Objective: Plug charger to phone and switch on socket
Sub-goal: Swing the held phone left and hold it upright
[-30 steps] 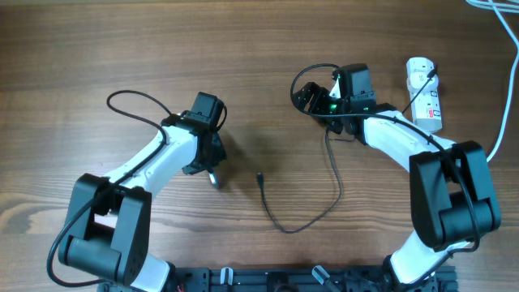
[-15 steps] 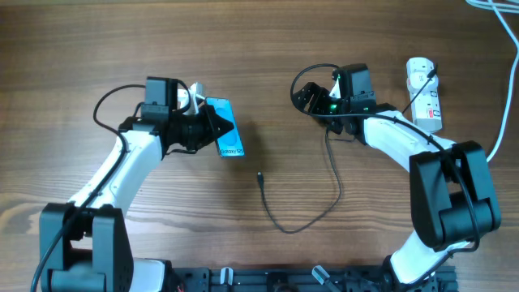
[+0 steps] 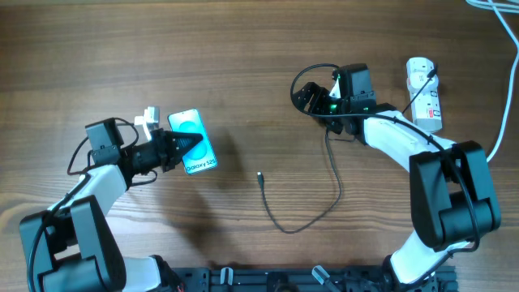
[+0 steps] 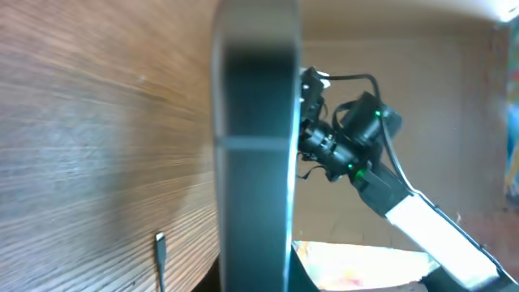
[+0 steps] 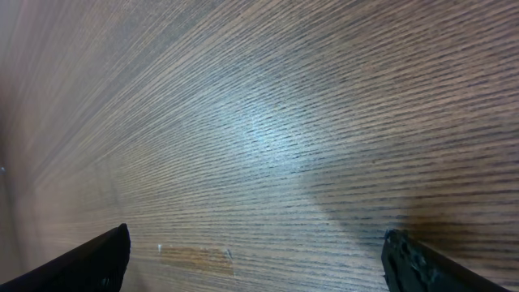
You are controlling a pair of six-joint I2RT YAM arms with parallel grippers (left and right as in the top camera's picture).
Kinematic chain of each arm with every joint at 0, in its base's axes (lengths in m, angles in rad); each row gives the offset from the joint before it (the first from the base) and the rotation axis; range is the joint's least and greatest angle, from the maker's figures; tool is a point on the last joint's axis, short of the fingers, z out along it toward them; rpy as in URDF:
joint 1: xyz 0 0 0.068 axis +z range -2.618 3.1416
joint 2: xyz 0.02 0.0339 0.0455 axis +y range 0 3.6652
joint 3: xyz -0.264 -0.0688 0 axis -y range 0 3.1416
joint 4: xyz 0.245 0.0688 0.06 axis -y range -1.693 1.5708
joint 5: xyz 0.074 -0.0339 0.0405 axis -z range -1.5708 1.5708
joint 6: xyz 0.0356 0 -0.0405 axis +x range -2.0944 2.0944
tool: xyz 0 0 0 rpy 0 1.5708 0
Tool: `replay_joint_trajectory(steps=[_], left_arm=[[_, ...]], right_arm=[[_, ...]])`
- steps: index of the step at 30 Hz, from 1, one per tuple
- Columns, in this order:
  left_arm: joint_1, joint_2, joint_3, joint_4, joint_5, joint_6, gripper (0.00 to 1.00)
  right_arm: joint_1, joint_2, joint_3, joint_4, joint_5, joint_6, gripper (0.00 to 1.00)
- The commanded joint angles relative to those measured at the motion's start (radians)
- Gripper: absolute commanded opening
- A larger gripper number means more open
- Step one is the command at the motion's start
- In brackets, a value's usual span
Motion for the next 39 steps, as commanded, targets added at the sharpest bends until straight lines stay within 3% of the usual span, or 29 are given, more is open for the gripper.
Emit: replay_joint_trajectory(steps=[1, 12, 36, 39], left_arm=[[0.005, -0.012, -0.001, 0.024, 0.094, 0.035, 0.04], [0.005, -0.012, -0.001, 0.061, 0.172, 0.034, 0.04], [0.005, -0.012, -0.001, 0.061, 0.163, 0.035, 0.04], [0.005, -0.012, -0.001, 0.061, 0.163, 0.035, 0.04]], right_arm=[[-0.001, 0.01, 0.003, 0.002, 0.021, -0.018, 1.0], [-0.001, 0.01, 0.003, 0.002, 0.021, -0.018, 1.0], [-0.001, 0.01, 0.003, 0.002, 0.021, -0.018, 1.0], [-0.001, 0.01, 0.003, 0.001, -0.156, 0.269, 1.0]])
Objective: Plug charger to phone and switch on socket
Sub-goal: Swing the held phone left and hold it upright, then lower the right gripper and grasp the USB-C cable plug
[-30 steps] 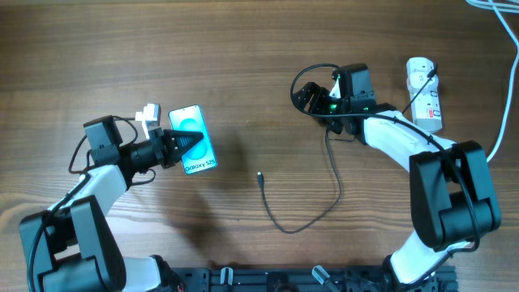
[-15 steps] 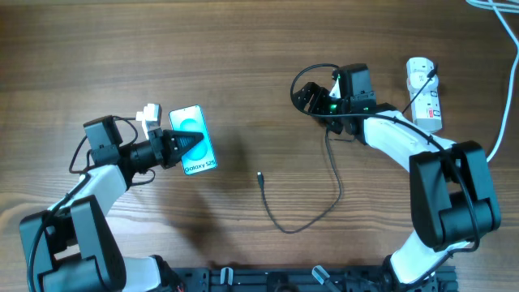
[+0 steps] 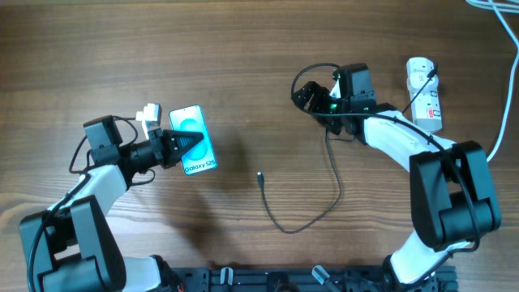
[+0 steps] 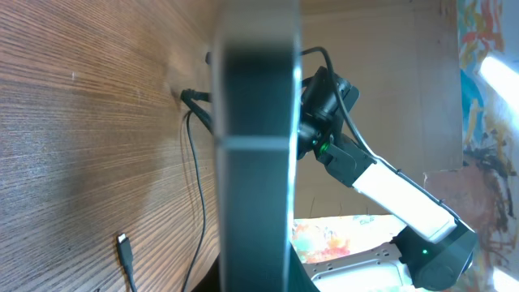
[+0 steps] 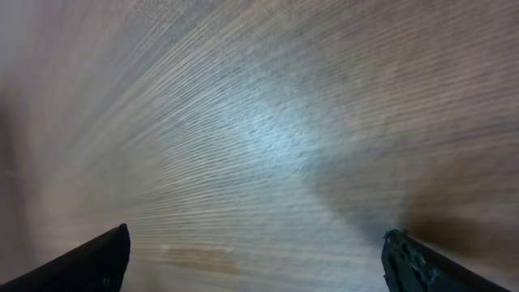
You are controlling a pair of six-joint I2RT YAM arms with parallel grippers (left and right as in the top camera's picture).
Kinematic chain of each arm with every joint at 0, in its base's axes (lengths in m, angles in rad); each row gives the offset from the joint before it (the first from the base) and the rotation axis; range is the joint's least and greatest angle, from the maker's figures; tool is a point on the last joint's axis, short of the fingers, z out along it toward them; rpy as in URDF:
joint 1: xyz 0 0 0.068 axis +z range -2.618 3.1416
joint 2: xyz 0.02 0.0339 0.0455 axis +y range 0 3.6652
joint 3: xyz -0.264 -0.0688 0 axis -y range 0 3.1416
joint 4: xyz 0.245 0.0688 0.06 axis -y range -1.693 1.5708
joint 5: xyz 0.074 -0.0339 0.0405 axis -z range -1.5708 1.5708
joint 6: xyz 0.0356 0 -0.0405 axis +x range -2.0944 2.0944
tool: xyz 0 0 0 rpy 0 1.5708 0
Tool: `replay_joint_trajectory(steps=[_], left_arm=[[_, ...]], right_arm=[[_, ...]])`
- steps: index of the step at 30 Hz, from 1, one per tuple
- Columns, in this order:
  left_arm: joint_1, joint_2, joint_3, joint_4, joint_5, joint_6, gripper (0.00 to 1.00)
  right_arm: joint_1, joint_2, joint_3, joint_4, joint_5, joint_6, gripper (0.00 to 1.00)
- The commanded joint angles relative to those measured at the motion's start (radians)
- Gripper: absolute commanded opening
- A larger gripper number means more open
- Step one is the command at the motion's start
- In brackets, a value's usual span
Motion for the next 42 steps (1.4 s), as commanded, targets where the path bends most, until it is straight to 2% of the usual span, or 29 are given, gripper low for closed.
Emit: replay_joint_trajectory(steps=[1, 2, 3, 5, 6, 7, 12, 14, 16, 19, 22, 25, 29, 33, 37, 38, 42], left_arm=[[0.005, -0.012, 0.0, 0.005, 0.027, 0.019, 0.04], [0.005, -0.012, 0.0, 0.005, 0.027, 0.019, 0.04], [0.005, -0.012, 0.0, 0.005, 0.027, 0.019, 0.04], [0.005, -0.012, 0.0, 0.005, 0.027, 0.019, 0.04], [0.005, -0.012, 0.0, 0.005, 0.027, 0.019, 0.04], [0.005, -0.012, 0.0, 0.005, 0.027, 0.019, 0.04], [0.005, -0.012, 0.0, 0.005, 0.027, 0.019, 0.04], [0.005, -0.012, 0.0, 0.005, 0.027, 0.019, 0.04], [0.005, -0.012, 0.0, 0.005, 0.027, 0.019, 0.04], [0.005, -0.012, 0.0, 0.005, 0.027, 0.019, 0.04], [0.005, -0.012, 0.0, 0.005, 0.027, 0.019, 0.04], [0.005, -0.012, 0.0, 0.005, 0.027, 0.019, 0.04], [0.005, -0.012, 0.0, 0.005, 0.027, 0.019, 0.04], [0.005, -0.012, 0.0, 0.005, 0.027, 0.019, 0.04], [0.005, -0.012, 0.0, 0.005, 0.027, 0.019, 0.04], [0.005, -0.012, 0.0, 0.005, 0.027, 0.019, 0.04], [0.005, -0.012, 0.0, 0.005, 0.027, 0.019, 0.04]], right_arm=[[-0.001, 0.01, 0.003, 0.003, -0.14, 0.256, 1.0], [-0.001, 0.01, 0.003, 0.005, -0.132, 0.254, 1.0], [-0.001, 0.01, 0.003, 0.003, -0.106, 0.228, 0.83], [-0.001, 0.01, 0.003, 0.002, -0.122, 0.129, 0.37], [-0.001, 0.01, 0.003, -0.003, -0.163, 0.054, 0.11], [-0.001, 0.01, 0.003, -0.024, -0.218, -0.011, 0.04], [0.068, 0.01, 0.003, -0.18, -0.234, -0.16, 0.04], [0.114, 0.01, 0.018, -0.219, -0.234, -0.179, 0.04], [0.15, 0.01, 0.086, -0.309, -0.234, -0.226, 0.04], [0.219, 0.01, 0.228, -0.532, -0.156, -0.28, 0.05], [0.333, 0.01, 0.232, -0.595, -0.066, -0.272, 0.14], [0.445, 0.01, 0.232, -0.621, 0.064, -0.194, 0.38], [0.571, 0.01, 0.222, -0.649, 0.266, -0.052, 0.45], [0.595, 0.01, 0.138, -0.614, 0.321, 0.07, 0.44], [0.595, 0.011, 0.066, -0.562, 0.329, 0.146, 0.31], [0.594, 0.011, 0.05, -0.522, 0.329, 0.146, 0.25], [0.567, 0.011, 0.048, -0.518, 0.381, 0.15, 0.16]])
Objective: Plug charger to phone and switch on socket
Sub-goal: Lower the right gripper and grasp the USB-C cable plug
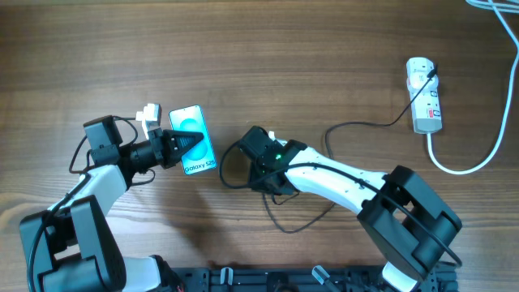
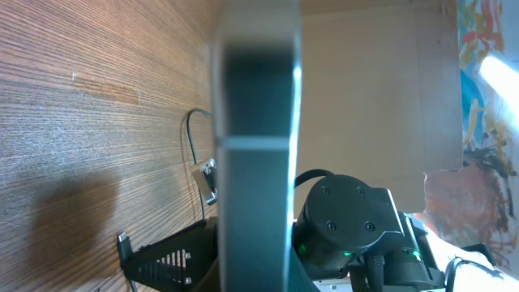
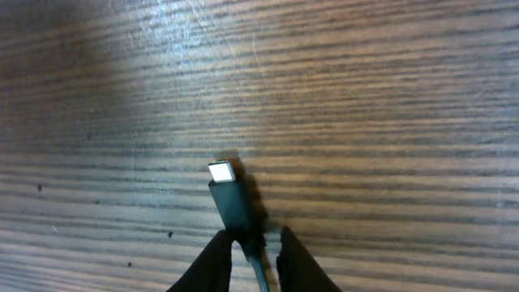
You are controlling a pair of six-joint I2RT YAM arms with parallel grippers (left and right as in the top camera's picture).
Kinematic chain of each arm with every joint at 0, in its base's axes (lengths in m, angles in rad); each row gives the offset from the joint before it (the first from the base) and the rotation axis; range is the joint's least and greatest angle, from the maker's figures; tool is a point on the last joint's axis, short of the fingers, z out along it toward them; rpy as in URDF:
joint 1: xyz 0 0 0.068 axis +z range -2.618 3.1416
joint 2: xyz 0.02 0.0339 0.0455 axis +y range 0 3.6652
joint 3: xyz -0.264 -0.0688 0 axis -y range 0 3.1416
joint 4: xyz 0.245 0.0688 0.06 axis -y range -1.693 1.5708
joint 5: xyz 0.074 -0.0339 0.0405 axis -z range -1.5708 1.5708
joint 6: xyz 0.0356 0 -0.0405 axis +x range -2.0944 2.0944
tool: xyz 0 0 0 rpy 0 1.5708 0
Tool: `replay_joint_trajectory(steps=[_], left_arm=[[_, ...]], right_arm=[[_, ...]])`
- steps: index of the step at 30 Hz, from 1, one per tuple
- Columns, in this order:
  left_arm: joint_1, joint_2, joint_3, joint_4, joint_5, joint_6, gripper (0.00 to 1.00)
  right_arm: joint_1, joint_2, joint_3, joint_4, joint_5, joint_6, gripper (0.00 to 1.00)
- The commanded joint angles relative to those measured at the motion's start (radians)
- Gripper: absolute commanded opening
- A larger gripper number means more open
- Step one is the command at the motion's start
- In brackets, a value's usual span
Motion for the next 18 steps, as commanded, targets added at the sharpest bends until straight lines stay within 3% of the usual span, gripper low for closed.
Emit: replay_joint_trajectory(steps=[1, 5, 10, 12, 14, 18], left_arm=[[0.004, -0.012, 0.0, 0.004, 0.027, 0.019, 0.04], [0.004, -0.012, 0.0, 0.004, 0.027, 0.019, 0.04], [0.005, -0.012, 0.0, 0.004, 0.027, 0.019, 0.04], [0.005, -0.012, 0.0, 0.004, 0.027, 0.019, 0.04], [0.004, -0.012, 0.0, 0.004, 0.027, 0.019, 0.04], [0.005, -0.012, 0.0, 0.004, 0.027, 0.019, 0.04]], right_arm=[[-0.047, 0.01, -0.019, -0.005, 0.08, 0.026, 0.15], [-0.067, 0.01, -0.019, -0.024, 0.09, 0.017, 0.17], [-0.136, 0.01, -0.019, -0.033, 0.07, 0.017, 0.13], [-0.127, 0.01, -0.019, -0.035, 0.015, -0.005, 0.27], [-0.121, 0.01, -0.019, -0.067, 0.01, -0.007, 0.3], [-0.121, 0.037, -0.02, -0.085, -0.023, -0.006, 0.24]])
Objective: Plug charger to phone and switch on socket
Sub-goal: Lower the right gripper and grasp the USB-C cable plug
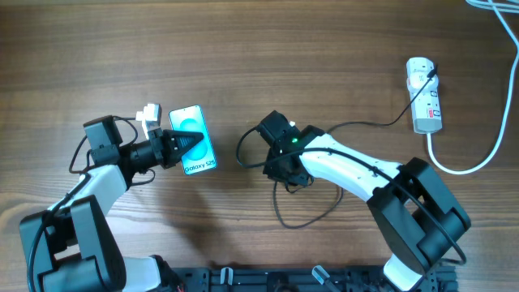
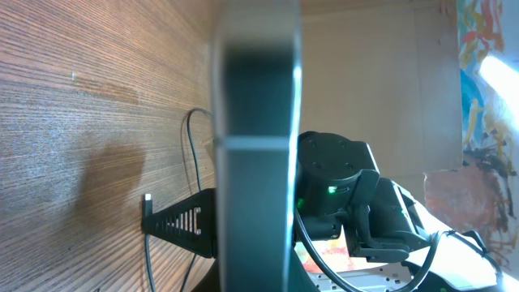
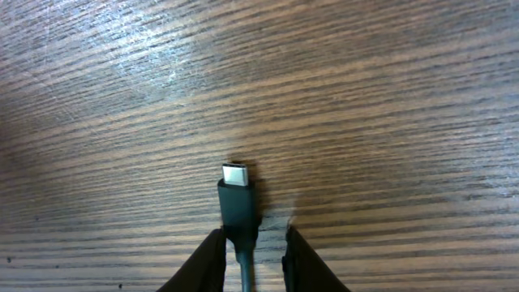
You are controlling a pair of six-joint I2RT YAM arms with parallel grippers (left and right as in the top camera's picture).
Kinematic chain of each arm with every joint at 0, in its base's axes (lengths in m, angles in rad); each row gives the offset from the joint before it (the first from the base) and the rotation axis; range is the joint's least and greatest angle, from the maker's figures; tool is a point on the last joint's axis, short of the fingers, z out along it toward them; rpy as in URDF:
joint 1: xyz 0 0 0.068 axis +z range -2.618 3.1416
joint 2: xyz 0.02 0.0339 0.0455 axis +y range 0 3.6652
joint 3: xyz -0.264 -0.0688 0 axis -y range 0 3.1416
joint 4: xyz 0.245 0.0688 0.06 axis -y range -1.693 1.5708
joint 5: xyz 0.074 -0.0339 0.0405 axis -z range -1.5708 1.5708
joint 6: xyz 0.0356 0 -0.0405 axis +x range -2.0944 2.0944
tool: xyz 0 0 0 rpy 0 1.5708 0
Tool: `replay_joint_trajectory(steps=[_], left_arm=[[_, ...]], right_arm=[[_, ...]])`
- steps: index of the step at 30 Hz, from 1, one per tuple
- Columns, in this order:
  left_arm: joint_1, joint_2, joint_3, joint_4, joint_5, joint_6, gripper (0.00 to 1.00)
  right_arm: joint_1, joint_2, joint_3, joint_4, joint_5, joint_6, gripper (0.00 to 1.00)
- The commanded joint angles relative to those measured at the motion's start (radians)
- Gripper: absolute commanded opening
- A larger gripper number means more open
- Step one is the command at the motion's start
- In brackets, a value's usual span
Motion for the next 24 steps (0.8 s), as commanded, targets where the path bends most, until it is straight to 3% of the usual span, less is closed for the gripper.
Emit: replay_joint_trajectory(steps=[1, 12, 15, 24], left_arm=[[0.005, -0.012, 0.0, 0.004, 0.027, 0.019, 0.04], [0.005, -0.012, 0.0, 0.004, 0.027, 0.019, 0.04], [0.005, -0.012, 0.0, 0.004, 0.027, 0.019, 0.04], [0.005, -0.012, 0.0, 0.005, 0.027, 0.019, 0.04]], right_arm=[[0.003, 0.061, -0.019, -0.015, -0.024, -0.005, 0.24], [0.001, 0.072, -0.014, -0.021, -0.097, -0.076, 0.34], [0.001, 0.072, 0.043, -0.127, -0.057, -0.093, 0.41], [0.003, 0.135, 0.074, -0.106, -0.022, -0.12, 0.4]])
